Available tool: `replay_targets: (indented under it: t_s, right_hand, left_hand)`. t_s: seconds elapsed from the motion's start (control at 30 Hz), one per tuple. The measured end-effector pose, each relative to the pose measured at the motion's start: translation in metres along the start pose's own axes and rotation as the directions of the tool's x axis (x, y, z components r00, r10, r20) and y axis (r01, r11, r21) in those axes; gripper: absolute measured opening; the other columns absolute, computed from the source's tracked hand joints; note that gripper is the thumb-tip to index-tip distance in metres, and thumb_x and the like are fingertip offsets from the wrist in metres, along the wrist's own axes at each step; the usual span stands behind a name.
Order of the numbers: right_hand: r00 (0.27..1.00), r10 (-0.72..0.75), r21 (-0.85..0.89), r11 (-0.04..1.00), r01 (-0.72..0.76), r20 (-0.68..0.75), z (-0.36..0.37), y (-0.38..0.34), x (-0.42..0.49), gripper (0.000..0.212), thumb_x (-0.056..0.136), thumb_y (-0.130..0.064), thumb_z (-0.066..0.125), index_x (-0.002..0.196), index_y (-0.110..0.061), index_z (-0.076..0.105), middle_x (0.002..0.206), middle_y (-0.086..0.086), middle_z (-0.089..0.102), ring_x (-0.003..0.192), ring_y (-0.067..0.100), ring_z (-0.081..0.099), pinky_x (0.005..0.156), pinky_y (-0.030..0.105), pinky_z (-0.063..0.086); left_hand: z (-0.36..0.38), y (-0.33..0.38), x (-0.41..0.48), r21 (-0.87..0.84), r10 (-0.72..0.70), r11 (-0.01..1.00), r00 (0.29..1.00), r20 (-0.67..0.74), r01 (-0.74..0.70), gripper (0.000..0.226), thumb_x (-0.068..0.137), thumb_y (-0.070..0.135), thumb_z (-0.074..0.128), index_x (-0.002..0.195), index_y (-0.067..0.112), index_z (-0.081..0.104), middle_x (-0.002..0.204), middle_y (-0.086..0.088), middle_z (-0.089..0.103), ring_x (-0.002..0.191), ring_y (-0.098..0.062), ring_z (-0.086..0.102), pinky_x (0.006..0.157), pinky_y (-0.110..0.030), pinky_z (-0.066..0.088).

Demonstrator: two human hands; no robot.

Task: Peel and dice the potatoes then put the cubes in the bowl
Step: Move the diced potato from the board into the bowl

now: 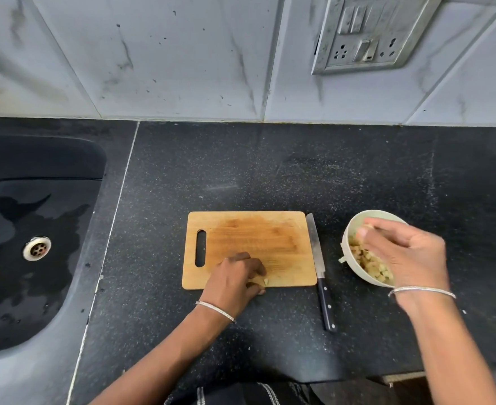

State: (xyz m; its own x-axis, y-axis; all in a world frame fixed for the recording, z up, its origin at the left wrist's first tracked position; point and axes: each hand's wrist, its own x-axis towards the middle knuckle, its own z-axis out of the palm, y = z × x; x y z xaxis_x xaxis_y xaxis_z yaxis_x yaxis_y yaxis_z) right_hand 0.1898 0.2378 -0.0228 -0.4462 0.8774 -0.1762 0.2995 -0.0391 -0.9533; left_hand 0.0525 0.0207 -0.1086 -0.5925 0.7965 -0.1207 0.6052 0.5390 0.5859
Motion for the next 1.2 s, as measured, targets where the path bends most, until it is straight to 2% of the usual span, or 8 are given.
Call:
replay_targets:
  t_s: [0.1,0.27,0.43,0.57,0.7,0.93,1.07,1.2]
  right_hand:
    - [0.982,-0.186,-0.530,0.837,0.139,-0.035,-0.025,0.013,0.017,0.018,0.074,-0.013,0.084,0.091,-0.018,0.079,0.085,0.004,0.076,0.074,0.013,0.070,0.087,0.032,0.053]
    - [0.988,-0.108,-0.823,0.547,0.154,0.114,-0.031,0.029,0.028,0.024,0.091,-0.015,0.067,0.114,-0.019,0.074,0.114,0.012,0.072,0.107,0.041,0.060,0.095,0.043,0.046]
    - [0.916,-0.395,-0.795,0.534,0.287,0.066,-0.014,0.019,0.011,0.011,0.081,-0.009,0.075,0.088,-0.017,0.077,0.088,0.002,0.063,0.079,0.023,0.061,0.074,0.034,0.050]
    - [0.905,-0.340,-0.772,0.492,0.403,0.256,0.002,0.035,-0.011,0.021,0.075,-0.028,0.084,0.090,-0.022,0.072,0.077,-0.004,0.060,0.074,0.021,0.056,0.065,0.034,0.049]
    - [0.899,-0.393,-0.816,0.445,0.369,0.193,-0.011,0.053,-0.010,0.017,0.074,-0.011,0.083,0.073,-0.016,0.067,0.067,-0.002,0.060,0.062,0.023,0.053,0.053,0.030,0.044]
    - [0.919,-0.378,-0.782,0.538,0.315,0.110,-0.038,0.053,0.002,0.019,0.070,-0.017,0.088,0.082,-0.017,0.073,0.075,-0.003,0.066,0.068,0.020,0.060,0.062,0.032,0.052]
    - [0.844,-0.504,-0.736,0.499,0.458,0.183,-0.011,0.047,-0.012,0.014,0.076,-0.008,0.081,0.088,-0.013,0.076,0.083,0.000,0.069,0.077,0.020,0.062,0.069,0.033,0.055]
    - [0.891,-0.357,-0.832,0.372,0.411,0.281,0.028,0.067,-0.007,0.037,0.075,0.011,0.072,0.109,-0.004,0.073,0.094,0.011,0.072,0.083,0.027,0.068,0.077,0.037,0.059]
  left_hand:
    - [0.005,0.003,0.001,0.006,0.038,0.999,0.999,-0.004,-0.038,0.023,0.079,0.028,0.075,0.101,0.029,0.068,0.090,0.016,0.051,0.082,-0.007,0.053,0.069,-0.021,0.040]
    - [0.008,0.004,0.006,0.028,0.066,0.997,0.998,0.005,-0.066,0.012,0.080,0.025,0.073,0.091,0.025,0.068,0.090,0.011,0.060,0.084,-0.012,0.059,0.068,-0.024,0.044]
    - [0.011,0.002,0.006,-0.006,0.065,0.998,0.998,-0.002,-0.065,0.007,0.079,0.023,0.070,0.085,0.024,0.067,0.084,0.013,0.057,0.074,-0.007,0.056,0.066,-0.022,0.047]
    - [0.011,-0.003,0.007,-0.069,0.030,0.997,0.999,-0.019,-0.031,0.005,0.078,0.023,0.071,0.080,0.025,0.067,0.078,0.015,0.057,0.066,-0.001,0.050,0.063,-0.018,0.045]
    - [0.007,-0.006,0.009,-0.114,-0.008,0.994,0.998,-0.057,0.002,0.008,0.077,0.017,0.070,0.076,0.023,0.066,0.073,0.014,0.060,0.065,-0.002,0.053,0.061,-0.021,0.048]
    - [-0.009,-0.014,0.014,-0.392,-0.208,0.906,0.975,-0.085,0.159,0.012,0.083,0.013,0.072,0.075,0.019,0.065,0.065,0.003,0.069,0.055,-0.011,0.065,0.057,-0.029,0.057]
    - [-0.012,-0.012,0.016,-0.554,-0.245,0.812,0.969,-0.042,0.182,0.009,0.083,0.009,0.074,0.078,0.011,0.066,0.067,-0.005,0.070,0.060,-0.020,0.069,0.059,-0.033,0.059]
    - [-0.013,-0.006,0.018,-0.626,-0.255,0.761,0.966,-0.047,0.170,0.008,0.082,0.005,0.074,0.079,0.009,0.068,0.069,-0.007,0.071,0.064,-0.022,0.070,0.061,-0.034,0.060]
